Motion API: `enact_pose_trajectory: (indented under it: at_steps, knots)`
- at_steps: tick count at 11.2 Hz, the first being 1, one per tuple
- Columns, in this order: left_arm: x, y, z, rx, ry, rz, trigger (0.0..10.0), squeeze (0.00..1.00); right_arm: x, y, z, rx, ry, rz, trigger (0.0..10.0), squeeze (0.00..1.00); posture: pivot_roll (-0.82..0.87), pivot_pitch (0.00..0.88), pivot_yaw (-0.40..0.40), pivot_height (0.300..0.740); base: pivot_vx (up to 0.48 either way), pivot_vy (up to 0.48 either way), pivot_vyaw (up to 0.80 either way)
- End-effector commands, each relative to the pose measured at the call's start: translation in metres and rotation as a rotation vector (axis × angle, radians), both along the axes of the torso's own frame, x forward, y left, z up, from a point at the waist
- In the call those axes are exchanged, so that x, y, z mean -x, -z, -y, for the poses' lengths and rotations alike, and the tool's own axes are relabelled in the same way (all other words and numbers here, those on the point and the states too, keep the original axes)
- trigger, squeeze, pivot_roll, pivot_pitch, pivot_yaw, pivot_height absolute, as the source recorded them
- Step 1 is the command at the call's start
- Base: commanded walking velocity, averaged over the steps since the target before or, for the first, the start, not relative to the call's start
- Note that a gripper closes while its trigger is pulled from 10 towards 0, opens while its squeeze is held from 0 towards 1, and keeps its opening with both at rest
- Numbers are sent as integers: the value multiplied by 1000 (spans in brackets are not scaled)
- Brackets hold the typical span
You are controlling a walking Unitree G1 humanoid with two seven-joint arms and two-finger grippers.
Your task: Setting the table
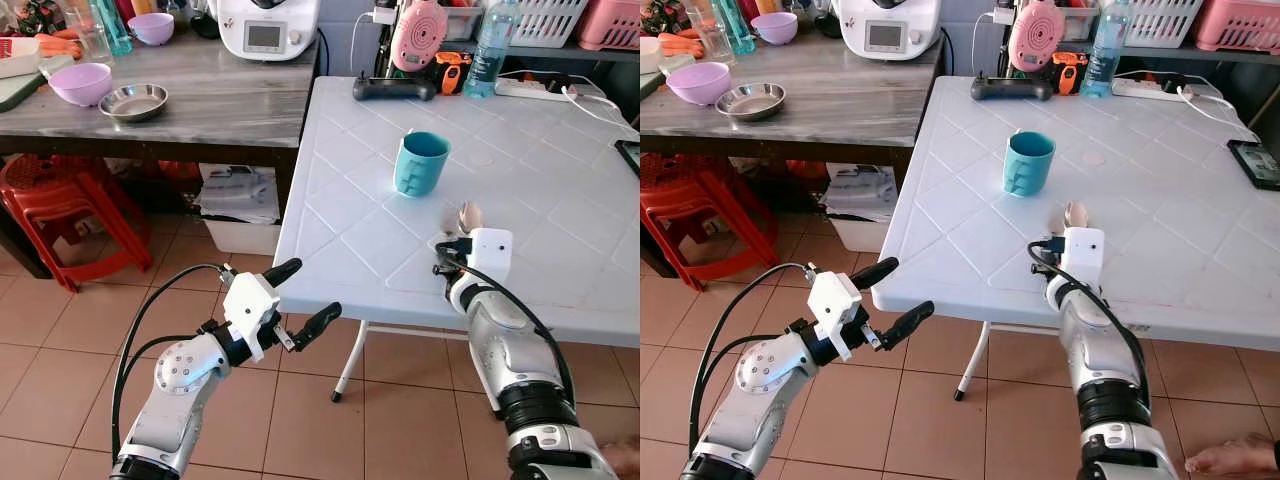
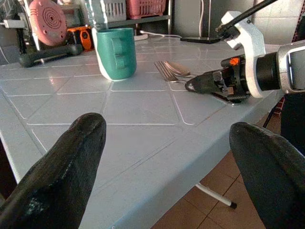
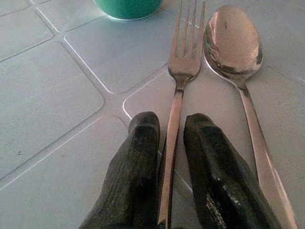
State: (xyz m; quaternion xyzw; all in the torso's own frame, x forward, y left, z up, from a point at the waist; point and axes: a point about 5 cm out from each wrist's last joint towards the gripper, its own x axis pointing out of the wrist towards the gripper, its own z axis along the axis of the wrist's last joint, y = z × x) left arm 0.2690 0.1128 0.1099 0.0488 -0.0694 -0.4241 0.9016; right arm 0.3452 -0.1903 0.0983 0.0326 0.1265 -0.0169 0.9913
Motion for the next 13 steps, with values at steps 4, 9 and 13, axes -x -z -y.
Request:
enact_pose_trajectory:
  at_steps: [4,9,13]
  knots:
    - [-1,0,1,-18,10,11,10000,0,5,20,-3,-16,-15,-101,0,0,14,79,21,740,0,0,0]
    - [-3,-2,-2,-13,-36,29,10000,0,2,9,-11,-76,-10,-16,0,0,14,81,24,740,0,0,0]
    - [-27,-5,-27,104,-383,-23,10000,0,11,-24,-20,-102,43,233,0,0,5,74,15,740,0,0,0]
